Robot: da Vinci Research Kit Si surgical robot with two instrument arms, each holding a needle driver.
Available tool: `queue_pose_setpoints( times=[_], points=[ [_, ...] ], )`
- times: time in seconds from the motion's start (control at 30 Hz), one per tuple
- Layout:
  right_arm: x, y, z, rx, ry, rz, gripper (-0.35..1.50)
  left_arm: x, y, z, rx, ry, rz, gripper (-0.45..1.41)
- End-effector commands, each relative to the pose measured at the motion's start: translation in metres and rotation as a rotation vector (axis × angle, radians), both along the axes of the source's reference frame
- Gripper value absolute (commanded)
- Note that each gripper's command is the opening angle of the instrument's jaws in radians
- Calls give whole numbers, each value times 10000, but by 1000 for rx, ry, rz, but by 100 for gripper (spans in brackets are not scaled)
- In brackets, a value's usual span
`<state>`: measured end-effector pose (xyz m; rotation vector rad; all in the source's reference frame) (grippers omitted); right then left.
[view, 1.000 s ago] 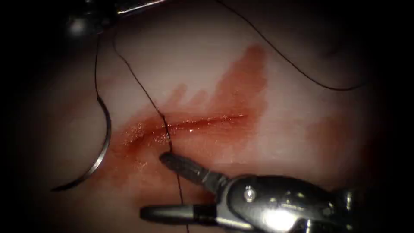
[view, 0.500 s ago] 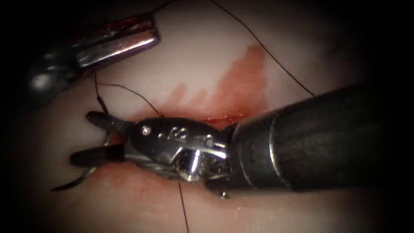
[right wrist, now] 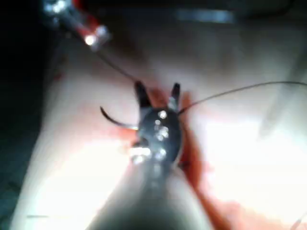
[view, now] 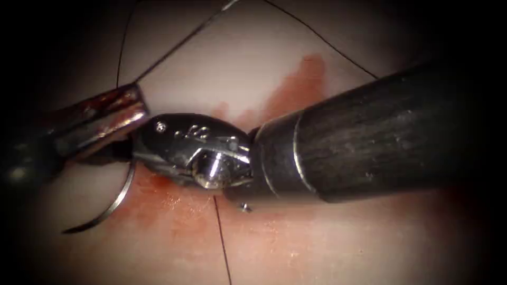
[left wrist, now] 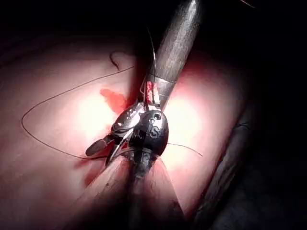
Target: Wound Closure
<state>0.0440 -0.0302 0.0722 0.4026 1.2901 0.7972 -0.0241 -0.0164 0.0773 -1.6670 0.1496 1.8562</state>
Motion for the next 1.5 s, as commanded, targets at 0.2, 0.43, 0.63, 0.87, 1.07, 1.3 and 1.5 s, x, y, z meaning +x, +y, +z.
queue_pose_setpoints(
  times=[0.2,0.43,0.63,0.87,1.07,1.3,1.5],
  points=[
    [-14,6,-4,8,30,62,59,-3,-14,14,11,-10,-27,-45],
    [-37,7,-7,19,68,114,58,0,-24,30,29,-17,-56,-45],
    [-54,7,-7,34,152,141,54,4,-26,49,43,-29,-94,-45],
    [-54,13,-3,69,291,185,49,4,-34,69,74,-72,-151,-45],
    [-54,10,-5,81,407,170,36,9,-30,76,71,-68,-172,-45],
    [-53,11,-6,96,523,151,6,18,-32,93,102,-85,-208,-45],
    [-55,10,-7,97,587,119,-35,26,-30,101,116,-88,-244,-45]
  ],
)
